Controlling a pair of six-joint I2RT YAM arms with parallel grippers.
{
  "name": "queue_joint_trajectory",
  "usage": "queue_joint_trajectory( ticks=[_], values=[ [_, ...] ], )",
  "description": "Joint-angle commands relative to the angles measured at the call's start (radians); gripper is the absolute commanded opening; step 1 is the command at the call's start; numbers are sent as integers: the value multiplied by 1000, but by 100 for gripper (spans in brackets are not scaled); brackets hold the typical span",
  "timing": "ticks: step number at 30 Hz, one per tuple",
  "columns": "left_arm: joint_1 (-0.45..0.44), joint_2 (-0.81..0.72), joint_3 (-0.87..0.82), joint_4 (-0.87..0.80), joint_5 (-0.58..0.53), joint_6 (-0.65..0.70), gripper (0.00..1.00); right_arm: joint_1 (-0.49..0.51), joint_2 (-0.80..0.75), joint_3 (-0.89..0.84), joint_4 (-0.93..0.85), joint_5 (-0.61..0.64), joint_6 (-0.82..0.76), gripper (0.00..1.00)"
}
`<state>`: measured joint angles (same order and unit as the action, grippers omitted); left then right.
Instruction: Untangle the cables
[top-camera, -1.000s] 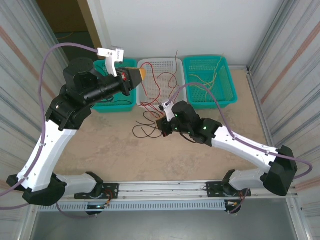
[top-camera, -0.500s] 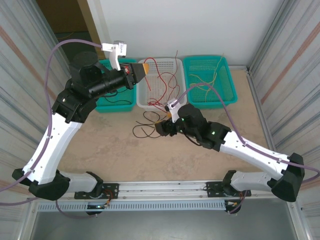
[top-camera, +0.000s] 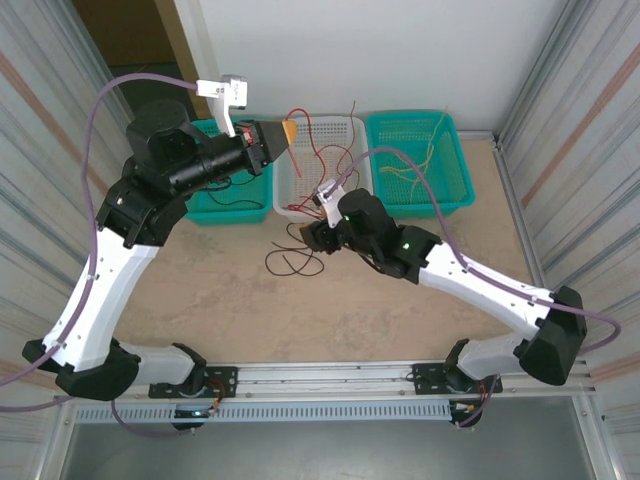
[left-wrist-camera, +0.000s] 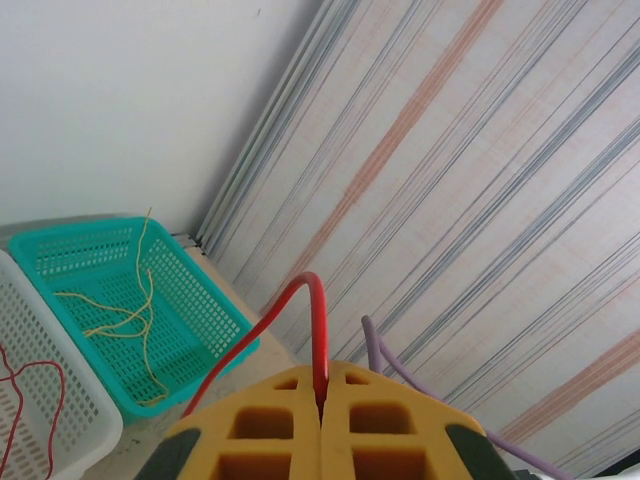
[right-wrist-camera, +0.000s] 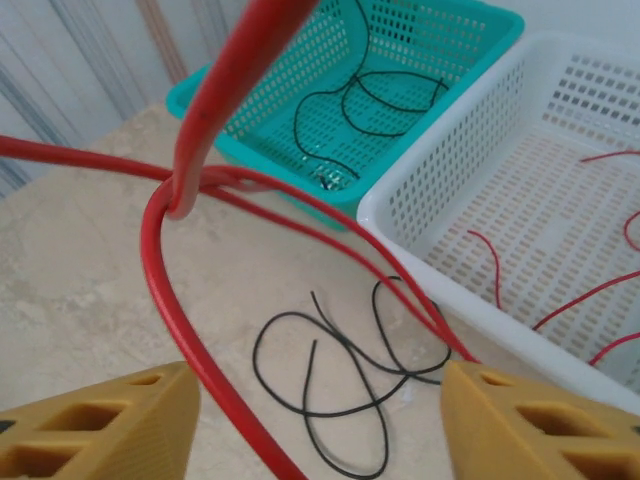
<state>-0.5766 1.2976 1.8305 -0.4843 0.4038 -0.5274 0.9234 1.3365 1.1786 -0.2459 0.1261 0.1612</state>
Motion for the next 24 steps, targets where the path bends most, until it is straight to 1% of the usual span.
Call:
queue_joint_trajectory(
  ticks=[1, 4, 5, 9, 12, 14, 17, 20, 22, 24],
  values=[
    [6, -12, 33, 0, 8, 25, 0, 11, 17, 37, 22, -8, -15, 29],
    [15, -12, 35, 3, 1, 33, 0, 20, 14, 17, 13, 4, -4, 4],
    [21, -11, 35, 8, -3, 31, 0, 22, 10, 4, 11, 13, 5, 0],
    [66, 22, 59, 29, -15, 8, 0, 18, -17, -119, 33, 29, 90, 0],
    [76, 73, 115, -4, -90, 41, 0, 14, -33, -247, 82, 9, 220, 0],
    [84, 115, 156, -20, -126, 66, 0, 22, -28, -310, 77, 27, 296, 0],
    [121, 177, 198, 11, -109, 45, 0, 34, -52, -413, 83, 70, 398, 0],
    [156, 260, 263, 11, -97, 30, 0, 35, -131, -497, 106, 69, 467, 0],
    [177, 305, 291, 14, -94, 17, 0, 35, -186, -523, 97, 74, 482, 0],
    [197, 345, 289, 47, -65, -10, 0, 35, -244, -527, 76, 76, 477, 0]
  ],
)
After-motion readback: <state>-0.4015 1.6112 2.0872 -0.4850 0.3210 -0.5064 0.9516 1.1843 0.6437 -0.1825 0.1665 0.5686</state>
